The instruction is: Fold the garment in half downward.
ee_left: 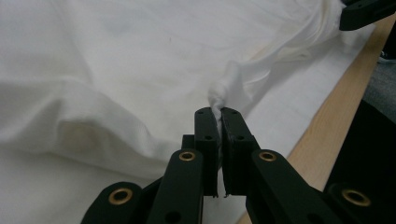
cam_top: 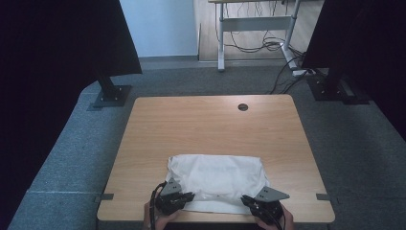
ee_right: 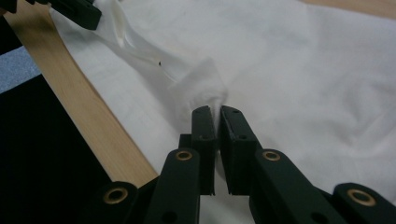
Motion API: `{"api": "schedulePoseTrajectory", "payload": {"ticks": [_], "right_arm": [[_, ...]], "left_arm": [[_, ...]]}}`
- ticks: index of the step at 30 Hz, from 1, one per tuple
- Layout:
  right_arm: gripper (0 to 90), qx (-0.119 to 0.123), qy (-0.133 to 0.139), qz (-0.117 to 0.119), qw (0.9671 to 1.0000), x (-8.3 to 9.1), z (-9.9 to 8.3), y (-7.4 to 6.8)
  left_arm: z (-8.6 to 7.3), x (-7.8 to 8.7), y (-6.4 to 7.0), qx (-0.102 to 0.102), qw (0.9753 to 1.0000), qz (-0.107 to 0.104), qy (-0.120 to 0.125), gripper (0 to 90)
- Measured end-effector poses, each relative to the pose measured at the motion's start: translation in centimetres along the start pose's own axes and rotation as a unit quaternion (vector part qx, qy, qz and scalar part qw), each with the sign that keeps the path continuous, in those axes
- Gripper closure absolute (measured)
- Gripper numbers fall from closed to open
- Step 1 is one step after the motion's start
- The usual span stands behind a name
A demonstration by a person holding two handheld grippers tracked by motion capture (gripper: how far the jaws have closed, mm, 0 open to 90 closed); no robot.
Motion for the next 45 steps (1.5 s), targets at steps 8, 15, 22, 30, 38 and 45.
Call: {"api": "schedulePoseTrajectory", "payload": {"ticks": [8,15,22,30,38,45], "right_arm": [[82.5,-0.009,-0.02,0.005,0.9997,0.4,-1.6,-0.3],[72.9,-0.016,-0.009,0.005,0.9998,1.1,-1.2,-0.6],[65.2,-0.045,0.025,0.007,0.9987,0.8,0.8,0.1],[50.0,-0.019,-0.018,-0.003,0.9996,-3.0,1.6,-1.7],[46.0,-0.027,-0.028,-0.02,0.999,-2.3,-0.4,-2.2],[41.4,-0.049,-0.01,-0.021,0.9985,-1.8,1.1,-0.7]], "left_arm": [[-1.2,0.6,0.0,0.022,0.9997,-0.008,-0.009,75.9],[-1.2,1.3,0.5,0.029,0.9995,-0.014,-0.003,59.0],[0.7,1.6,0.8,0.028,0.9992,-0.009,0.027,45.4],[0.9,-1.7,-0.3,0.055,0.9983,0.017,-0.01,38.4],[0.1,-0.9,-0.6,0.073,0.9969,0.03,0.008,34.1],[2.2,-0.3,-1.3,0.073,0.9963,0.034,0.029,30.1]]}}
Point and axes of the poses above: each handheld gripper's, and its own axes: x roughly backward along the jaws, z roughly out of its top, y roughly to its right, the point moved 1 cm from there along -x, roughly forward along the jaws, and after that the axes turned 6 degrees about x, right-handed, at the moved point
